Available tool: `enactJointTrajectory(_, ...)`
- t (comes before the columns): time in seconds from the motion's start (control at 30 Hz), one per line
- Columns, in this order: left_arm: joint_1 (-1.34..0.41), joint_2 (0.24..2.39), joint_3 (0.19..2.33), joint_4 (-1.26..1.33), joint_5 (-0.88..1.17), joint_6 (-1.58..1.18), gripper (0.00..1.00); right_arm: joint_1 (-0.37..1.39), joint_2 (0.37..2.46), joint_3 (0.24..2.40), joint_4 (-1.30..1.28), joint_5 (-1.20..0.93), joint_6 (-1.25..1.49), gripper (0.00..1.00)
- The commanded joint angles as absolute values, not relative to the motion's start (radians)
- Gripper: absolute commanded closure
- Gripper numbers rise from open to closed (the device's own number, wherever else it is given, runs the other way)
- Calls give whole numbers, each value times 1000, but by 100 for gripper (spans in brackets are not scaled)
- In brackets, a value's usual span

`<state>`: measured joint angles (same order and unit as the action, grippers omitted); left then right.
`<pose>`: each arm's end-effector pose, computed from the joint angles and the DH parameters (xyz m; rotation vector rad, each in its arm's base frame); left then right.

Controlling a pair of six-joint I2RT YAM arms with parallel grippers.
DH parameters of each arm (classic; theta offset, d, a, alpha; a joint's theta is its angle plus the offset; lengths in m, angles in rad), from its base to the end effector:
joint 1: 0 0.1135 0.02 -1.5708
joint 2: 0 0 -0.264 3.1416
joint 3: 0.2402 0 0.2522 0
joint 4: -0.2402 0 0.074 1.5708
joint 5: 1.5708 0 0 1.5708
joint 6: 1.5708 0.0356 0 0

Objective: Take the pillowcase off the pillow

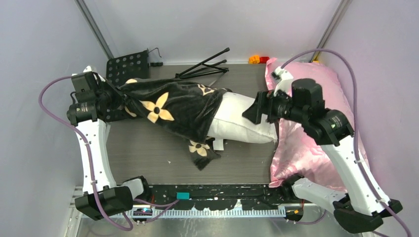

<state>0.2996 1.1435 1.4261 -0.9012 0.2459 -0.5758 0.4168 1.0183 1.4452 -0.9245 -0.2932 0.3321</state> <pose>0.2104 0.0559 0.4168 -0.8038 2.0477 -0.4245 0.1554 0.0801 0.4427 -0.2766 2.1166 0.7549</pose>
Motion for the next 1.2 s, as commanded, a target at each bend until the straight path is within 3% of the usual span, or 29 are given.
enactJointTrajectory(0.0,309,1154,1452,-796,247,-583,100,599,963,1350,-912,-126,269,8)
enactJointTrajectory(0.03,307,1158,1456,-802,244,-579,100,627,946,1320,-905,-119,250,2)
enactJointTrajectory(0.07,306,1161,1460,-806,241,-576,100,648,932,1296,-899,-122,234,1)
enactJointTrajectory(0.2,295,1161,1466,-816,238,-574,100,702,915,1253,-904,-82,213,1)
enactJointTrajectory(0.43,272,1149,1461,-828,217,-566,100,774,933,1286,-917,198,152,0)
enactJointTrajectory(0.73,263,1145,1443,-819,206,-567,100,846,1020,1332,-862,240,40,0)
enactJointTrajectory(0.93,258,1150,1443,-819,190,-552,100,937,1120,1283,-858,392,6,1)
enactJointTrajectory(0.97,259,1152,1443,-818,187,-550,100,939,1134,1279,-865,417,5,6)
enactJointTrajectory(1.0,259,1155,1444,-818,185,-550,100,940,1148,1282,-878,436,6,21)
enactJointTrajectory(1.03,258,1156,1441,-815,184,-551,100,940,1166,1288,-899,453,9,59)
enactJointTrajectory(1.07,259,1157,1438,-811,185,-552,100,940,1176,1292,-911,497,17,82)
enactJointTrajectory(1.1,258,1158,1436,-808,187,-555,100,940,1178,1292,-913,547,39,97)
enactJointTrajectory(1.17,258,1160,1432,-803,187,-556,100,940,1156,1280,-901,631,75,100)
